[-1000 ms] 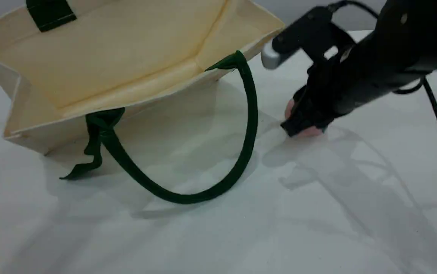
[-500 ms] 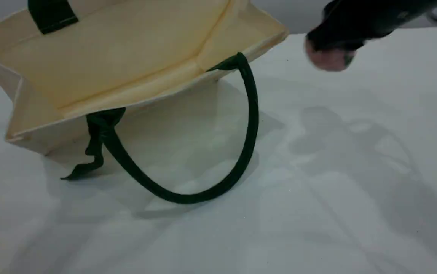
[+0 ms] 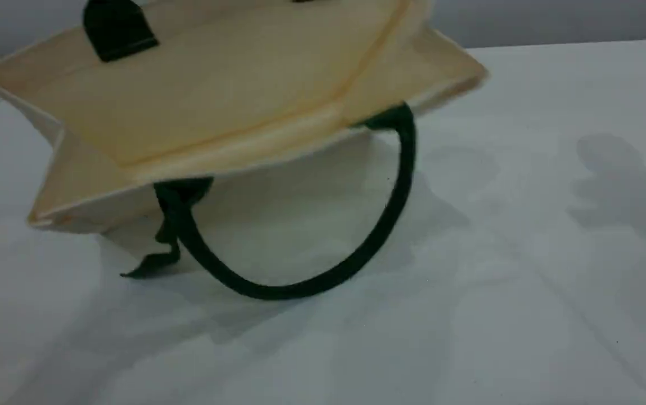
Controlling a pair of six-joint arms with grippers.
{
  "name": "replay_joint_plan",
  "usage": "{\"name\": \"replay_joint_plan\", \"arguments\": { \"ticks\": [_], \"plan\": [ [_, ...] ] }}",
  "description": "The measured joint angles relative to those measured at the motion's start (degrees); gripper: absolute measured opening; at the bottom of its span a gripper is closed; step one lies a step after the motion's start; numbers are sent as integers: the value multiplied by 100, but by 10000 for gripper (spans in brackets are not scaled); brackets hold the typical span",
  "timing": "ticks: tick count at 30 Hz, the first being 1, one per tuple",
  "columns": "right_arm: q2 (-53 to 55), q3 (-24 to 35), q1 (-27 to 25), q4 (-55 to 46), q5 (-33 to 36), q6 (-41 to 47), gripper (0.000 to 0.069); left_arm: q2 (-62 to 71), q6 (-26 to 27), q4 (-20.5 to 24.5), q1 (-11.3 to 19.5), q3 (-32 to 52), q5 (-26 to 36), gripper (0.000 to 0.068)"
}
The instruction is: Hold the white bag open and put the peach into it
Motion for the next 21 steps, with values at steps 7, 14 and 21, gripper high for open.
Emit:
{"name": "replay_joint_plan", "arguments": {
  "ticks": [7, 14, 21],
  "plan": [
    [-122, 0, 5, 0, 135, -5, 153, 0, -6, -437, 0, 0, 10, 94],
    [-118, 0, 5, 0, 159, 0, 153, 0, -14, -999, 0, 268, -17, 94],
    [-157, 0, 18, 81, 413, 34, 153, 11, 222, -1005, 0, 565, -12, 94]
  ]
}}
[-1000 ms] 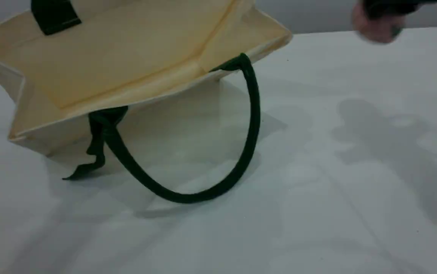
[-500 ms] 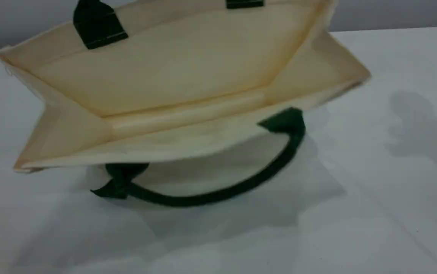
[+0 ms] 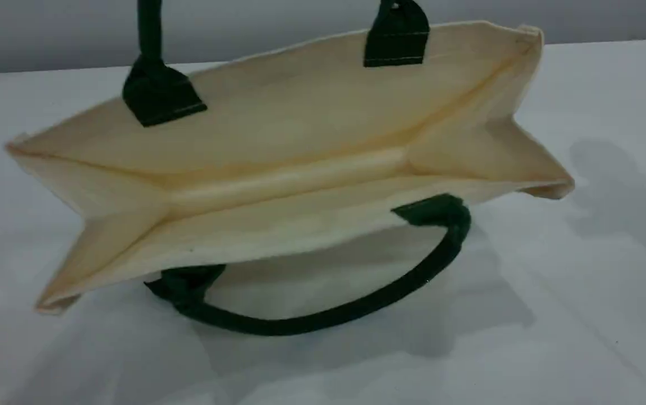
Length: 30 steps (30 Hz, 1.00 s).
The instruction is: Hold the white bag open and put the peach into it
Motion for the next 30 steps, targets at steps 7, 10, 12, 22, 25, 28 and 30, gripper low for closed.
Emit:
{"name": "replay_joint_plan", "arguments": {
  "ticks": [7, 10, 12, 22, 25, 28, 30],
  "plan": [
    [-496, 0, 6, 218, 538, 0, 153, 0, 50, -5, 0, 0, 0, 94],
    [-743, 87, 6, 370, 757, -6, 153, 0, 74, 21, 0, 0, 6, 94],
    [-902, 214, 6, 394, 753, -6, 153, 0, 78, 42, 0, 0, 6, 94],
    [-1272, 354, 431, 580, 1113, -117, 153, 316, 75, 224, 0, -7, 10, 94],
    [-1278, 354, 738, 573, 1113, -117, 153, 316, 75, 509, 0, -7, -1, 94],
    [-1278, 354, 977, 567, 1107, -117, 153, 316, -57, 825, 0, -7, -145, 94],
    [-1278, 354, 1098, 567, 1107, -117, 153, 316, -122, 951, 0, -7, -258, 94]
  ]
}}
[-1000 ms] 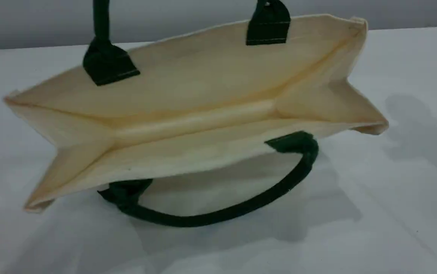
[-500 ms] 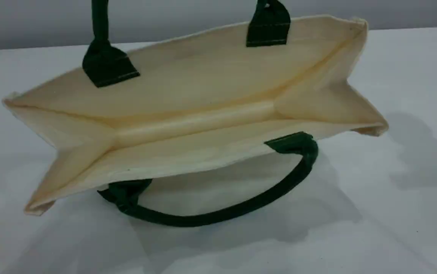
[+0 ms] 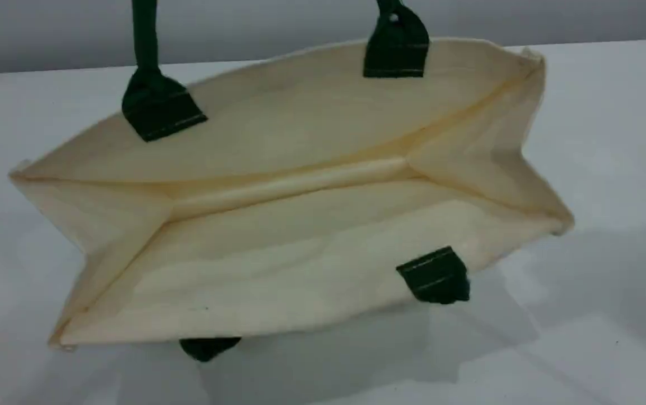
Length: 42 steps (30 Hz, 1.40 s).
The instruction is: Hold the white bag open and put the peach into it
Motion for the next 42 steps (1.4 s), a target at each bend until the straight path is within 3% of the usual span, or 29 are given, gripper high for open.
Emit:
{"name": "replay_joint_plan", "arguments": {
  "ticks": [11, 22, 30, 42],
  "plan": [
    [5, 0, 545, 90, 360, 62, 153, 0, 0, 132, 5, 0, -256, 94],
    [12, 0, 1590, 420, 694, 117, 153, 0, -22, 137, 5, 0, -256, 94],
    [651, 0, 2432, 696, 219, 117, 153, 0, -33, 110, 5, 0, -227, 94],
    [2007, 0, 2624, 1321, -930, 43, 153, 0, -33, 93, 5, 0, -170, 94]
  ]
}}
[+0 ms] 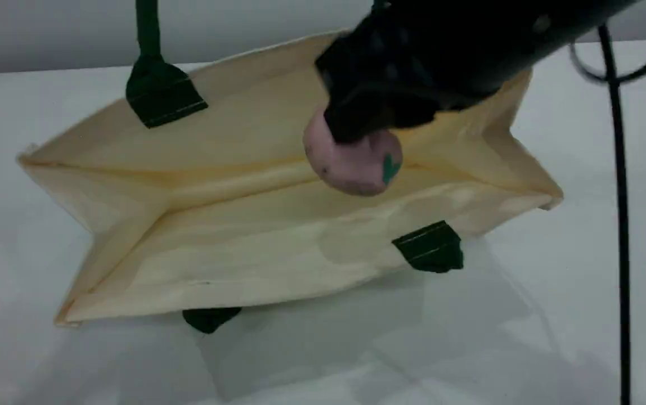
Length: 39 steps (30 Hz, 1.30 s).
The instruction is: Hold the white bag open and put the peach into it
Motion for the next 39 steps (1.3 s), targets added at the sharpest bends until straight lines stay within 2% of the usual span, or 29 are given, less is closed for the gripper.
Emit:
{"name": "replay_joint_plan", "arguments": {
  "ticks": [8, 17, 31, 35, 39],
  "plan": [
    [662, -6, 295, 136, -938, 21, 153, -20, 0, 0, 0, 0, 2, 94],
    [1089, -21, 347, 228, -2002, 73, 153, -31, 0, 0, 0, 0, 16, 94],
    [1337, -87, 347, 189, -2230, 202, 160, -37, 6, 0, 0, 0, 75, 93],
    [1337, -87, 347, 182, -2252, 202, 199, -37, 6, 0, 0, 0, 88, 93],
    [1337, -87, 347, 178, -2239, 232, 312, -32, 6, 0, 0, 0, 94, 93]
  ]
}}
